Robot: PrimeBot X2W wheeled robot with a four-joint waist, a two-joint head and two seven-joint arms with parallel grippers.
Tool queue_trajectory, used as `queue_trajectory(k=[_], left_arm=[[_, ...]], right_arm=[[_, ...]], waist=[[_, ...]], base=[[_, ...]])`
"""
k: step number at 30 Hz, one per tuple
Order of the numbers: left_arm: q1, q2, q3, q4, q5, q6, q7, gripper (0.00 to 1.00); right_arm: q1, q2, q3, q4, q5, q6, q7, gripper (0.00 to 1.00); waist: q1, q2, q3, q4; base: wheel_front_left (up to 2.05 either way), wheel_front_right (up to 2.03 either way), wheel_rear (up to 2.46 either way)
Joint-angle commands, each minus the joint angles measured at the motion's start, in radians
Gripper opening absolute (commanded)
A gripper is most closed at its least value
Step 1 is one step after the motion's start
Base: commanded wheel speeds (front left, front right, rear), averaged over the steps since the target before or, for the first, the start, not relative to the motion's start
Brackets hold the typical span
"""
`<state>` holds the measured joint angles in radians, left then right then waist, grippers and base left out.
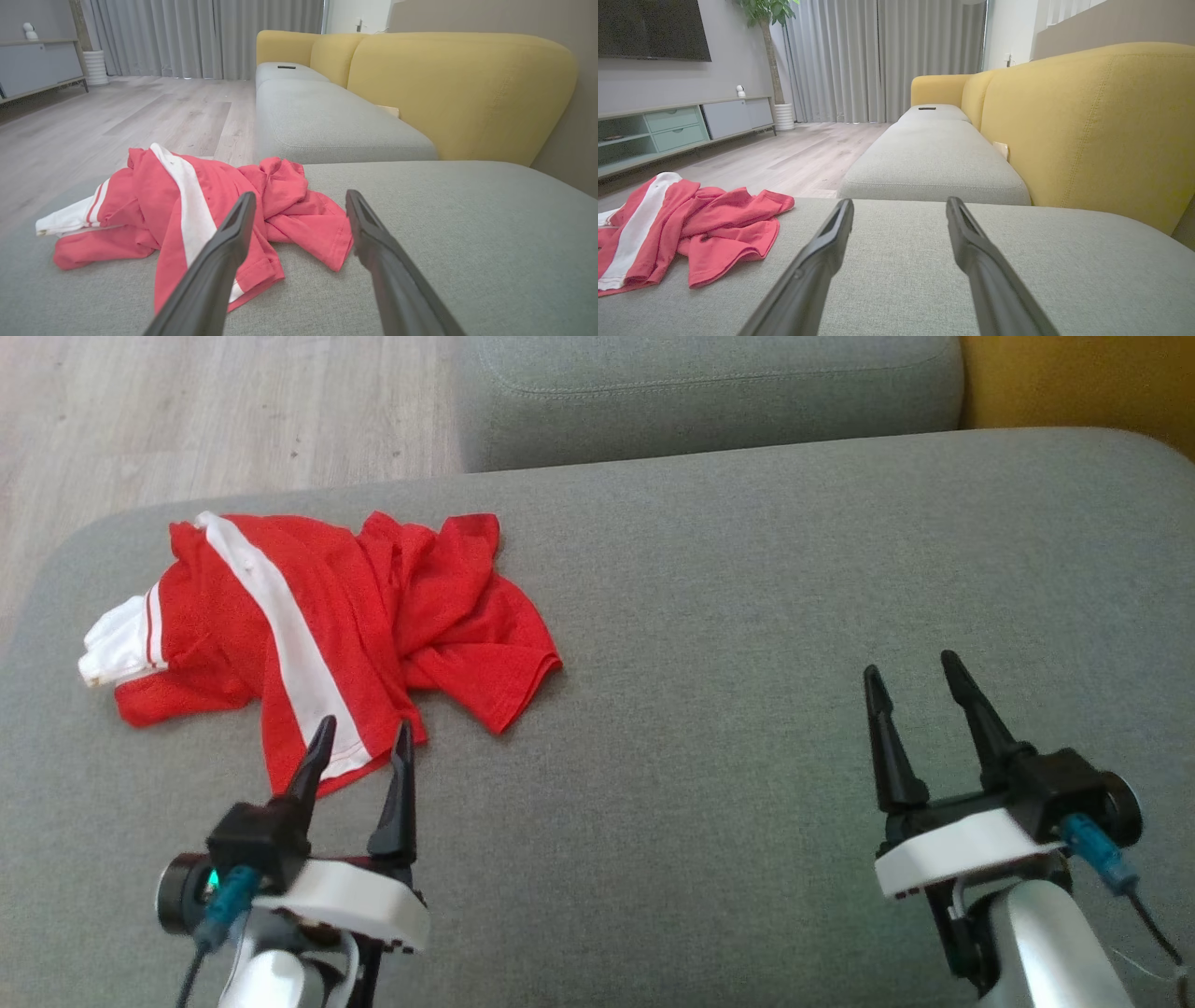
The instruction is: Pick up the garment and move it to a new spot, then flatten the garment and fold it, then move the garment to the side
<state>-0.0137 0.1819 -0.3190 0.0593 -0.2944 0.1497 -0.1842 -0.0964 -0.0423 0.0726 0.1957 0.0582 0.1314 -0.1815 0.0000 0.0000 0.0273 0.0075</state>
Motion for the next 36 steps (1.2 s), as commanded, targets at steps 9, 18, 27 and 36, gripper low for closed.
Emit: queue_trajectory(k=[9,18,27,36], left_arm=[[-0.065,0.014,0.004,-0.057,0.078,0.033,-0.037,1.0],[-0.006,-0.109,0.204,-0.04,0.006,-0.135,-0.067,1.0],[0.016,-0.131,0.254,0.02,-0.029,-0.247,-0.078,1.0],[0.013,-0.131,0.239,0.051,-0.049,-0.261,-0.078,1.0]], right_arm=[[-0.055,-0.007,0.061,-0.056,-0.116,-0.001,-0.039,1.0],[-0.025,-0.008,0.057,-0.04,0.002,-0.001,-0.069,1.0],[-0.009,-0.008,0.038,0.056,0.27,-0.001,-0.08,1.0],[-0.02,-0.008,0.056,0.118,0.317,-0.001,-0.08,1.0]], waist=[[0.0,0.0,-0.001,0.006],[0.0,0.0,-0.011,0.02],[0.0,0.0,-0.021,0.018],[0.0,0.0,-0.021,0.003]], base=[[0.0,0.0,0.0],[0.0,0.0,0.0],[0.0,0.0,0.0],[0.0,0.0,0.0]])
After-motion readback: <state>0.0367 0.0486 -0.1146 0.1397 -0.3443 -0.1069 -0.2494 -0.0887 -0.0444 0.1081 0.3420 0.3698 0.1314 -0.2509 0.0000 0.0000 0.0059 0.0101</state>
